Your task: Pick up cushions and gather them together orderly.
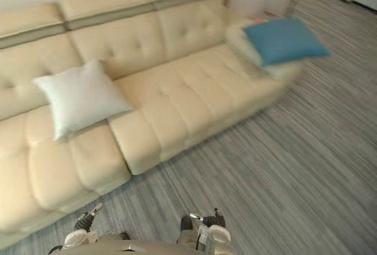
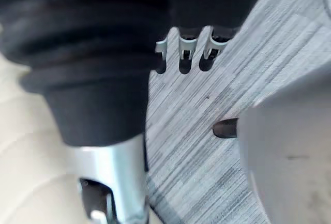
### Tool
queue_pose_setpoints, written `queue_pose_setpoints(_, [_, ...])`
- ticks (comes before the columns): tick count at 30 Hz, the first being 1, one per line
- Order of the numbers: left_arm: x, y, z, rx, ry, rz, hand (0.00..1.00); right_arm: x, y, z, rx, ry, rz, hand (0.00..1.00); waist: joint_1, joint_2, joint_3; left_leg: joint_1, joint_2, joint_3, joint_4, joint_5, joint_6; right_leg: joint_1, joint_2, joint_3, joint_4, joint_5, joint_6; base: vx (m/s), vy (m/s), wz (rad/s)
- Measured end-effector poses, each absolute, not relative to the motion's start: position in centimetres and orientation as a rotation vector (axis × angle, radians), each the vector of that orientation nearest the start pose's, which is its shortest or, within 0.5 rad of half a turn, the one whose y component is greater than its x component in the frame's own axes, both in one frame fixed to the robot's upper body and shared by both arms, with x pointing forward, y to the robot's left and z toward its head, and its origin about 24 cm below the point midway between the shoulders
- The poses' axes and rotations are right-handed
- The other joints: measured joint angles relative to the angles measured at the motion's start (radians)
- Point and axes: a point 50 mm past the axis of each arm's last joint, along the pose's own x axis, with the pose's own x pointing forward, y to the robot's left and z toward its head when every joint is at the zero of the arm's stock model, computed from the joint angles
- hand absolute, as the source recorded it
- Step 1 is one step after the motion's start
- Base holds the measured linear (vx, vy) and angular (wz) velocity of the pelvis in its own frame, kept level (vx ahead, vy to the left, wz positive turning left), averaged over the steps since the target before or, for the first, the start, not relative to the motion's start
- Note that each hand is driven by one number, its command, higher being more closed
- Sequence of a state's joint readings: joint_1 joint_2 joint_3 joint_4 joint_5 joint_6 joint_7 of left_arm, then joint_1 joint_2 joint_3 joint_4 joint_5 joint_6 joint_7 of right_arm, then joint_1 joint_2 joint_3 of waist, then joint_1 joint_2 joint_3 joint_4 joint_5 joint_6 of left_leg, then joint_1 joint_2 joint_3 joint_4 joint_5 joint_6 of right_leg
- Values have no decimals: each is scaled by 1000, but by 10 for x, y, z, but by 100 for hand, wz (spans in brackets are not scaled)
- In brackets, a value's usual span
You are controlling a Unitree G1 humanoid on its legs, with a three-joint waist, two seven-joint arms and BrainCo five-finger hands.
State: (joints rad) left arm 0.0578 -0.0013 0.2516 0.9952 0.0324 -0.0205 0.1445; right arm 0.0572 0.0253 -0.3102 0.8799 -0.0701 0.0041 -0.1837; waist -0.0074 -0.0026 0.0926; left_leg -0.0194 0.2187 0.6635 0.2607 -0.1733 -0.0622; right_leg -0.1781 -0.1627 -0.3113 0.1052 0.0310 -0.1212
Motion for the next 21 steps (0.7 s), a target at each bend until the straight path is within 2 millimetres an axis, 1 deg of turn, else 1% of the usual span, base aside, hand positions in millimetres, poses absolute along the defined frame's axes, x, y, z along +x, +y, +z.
queue_pose_setpoints(1, [112,190,-155,2,1034,339,0,131,-199,-143,-2,952,-427,0,-1,-1,0,16,8,35,2,1,0,-3,-22,-85,18,0,1,87,-15,-194])
queue_pose_setpoints(2, [114,189,-155,23,1031,312,0,129,-200,-145,-22,966,-415,0,-3,-2,1,43,16,79,6,6,-10,0,-47,-184,35,3,0,184,-109,-168])
queue_pose_setpoints(3, [114,190,-155,54,1031,277,0,126,-202,-146,-41,977,-406,0,-3,-1,1,71,20,84,6,17,-29,3,-58,-267,49,42,23,183,-127,-159])
queue_pose_setpoints(4, [118,189,-154,63,1022,258,0,127,-206,-145,-51,973,-410,0,-9,6,4,84,21,82,-6,24,-40,-2,-49,-269,56,49,63,185,-149,-122])
queue_pose_setpoints(5, [123,188,-152,71,1011,245,0,127,-210,-144,-63,973,-414,0,-14,5,4,93,24,80,-20,29,-48,-5,-39,-263,58,45,72,95,-139,-77])
queue_pose_setpoints(6, [129,183,-151,79,998,220,0,130,-218,-142,-85,962,-420,0,-18,27,11,104,23,79,-46,32,-55,-18,-23,-239,64,39,81,84,-128,-85])
queue_pose_setpoints(7, [132,174,-151,85,988,182,0,133,-226,-139,-104,950,-428,0,-21,53,20,122,18,78,-79,38,-63,-39,-6,-209,74,28,96,67,-105,-79])
queue_pose_setpoints(8, [134,171,-150,84,985,173,0,134,-229,-138,-114,947,-433,0,-23,63,26,131,18,78,-90,41,-68,-44,1,-197,79,22,100,58,-65,-68])
queue_pose_setpoints(9, [133,168,-151,85,992,163,0,133,-234,-138,-123,949,-439,0,-28,74,28,143,20,78,-94,47,-74,-53,8,-183,99,0,107,50,-55,-45])
queue_pose_setpoints(10, [130,168,-153,90,1004,158,0,131,-235,-138,-126,953,-443,0,-30,75,29,146,31,74,-64,50,-74,-62,10,-164,128,-28,107,62,-67,-54])
queue_pose_setpoints(11, [127,169,-154,98,1014,158,0,131,-235,-138,-127,953,-444,0,-30,64,35,142,60,69,24,49,-75,-64,11,-137,156,-60,105,61,-89,-52])
queue_pose_setpoints(12, [125,170,-154,104,1018,157,0,131,-234,-138,-124,953,-442,0,-29,58,38,124,91,53,114,48,-73,-63,18,-119,163,-78,102,41,-66,-45])
queue_pose_setpoints(13, [123,171,-155,105,1022,158,0,131,-234,-138,-124,954,-441,0,-28,56,38,99,116,32,190,51,-66,-62,25,-105,166,-84,100,32,-79,-52])
queue_pose_setpoints(14, [119,171,-156,103,1031,159,0,131,-233,-138,-123,952,-438,0,-20,56,39,34,154,-45,335,76,-21,-60,42,-72,167,-88,94,37,-41,-55])
queue_pose_setpoints(15, [120,173,-155,105,1022,166,0,132,-232,-138,-124,950,-436,0,-12,55,40,1,154,-110,384,49,-22,-59,47,-55,162,-91,90,70,3,-83])
queue_pose_setpoints(16, [121,172,-155,104,1020,167,0,134,-232,-137,-131,946,-430,0,3,56,49,-48,112,-237,423,-28,-49,-55,59,-8,146,-89,83,70,64,-86])
queue_pose_setpoints(17, [122,173,-154,98,1016,173,0,138,-233,-136,-136,939,-434,0,8,64,67,-84,47,-343,426,-100,-50,-35,69,30,130,-85,77,81,107,-97])
queue_pose_setpoints(18, [123,173,-153,94,1005,178,0,137,-232,-138,-138,950,-433,0,13,64,73,-113,-13,-403,396,-137,-41,-18,70,57,121,-85,77,67,84,-80])
queue_pose_setpoints(19, [125,172,-152,90,995,179,0,138,-231,-138,-137,951,-430,0,21,64,73,-127,-41,-420,371,-146,-29,-8,71,77,118,-87,80,109,146,-107])
queue_pose_setpoints(20, [129,170,-150,71,972,190,0,138,-228,-138,-134,950,-423,0,43,67,77,-174,-72,-428,306,-148,-17,14,82,131,121,-95,93,93,142,-94])
queue_pose_setpoints(21, [129,170,-149,66,966,194,0,139,-226,-138,-131,946,-421,0,46,69,78,-188,-74,-432,287,-147,-16,19,84,142,123,-97,96,92,164,-89])
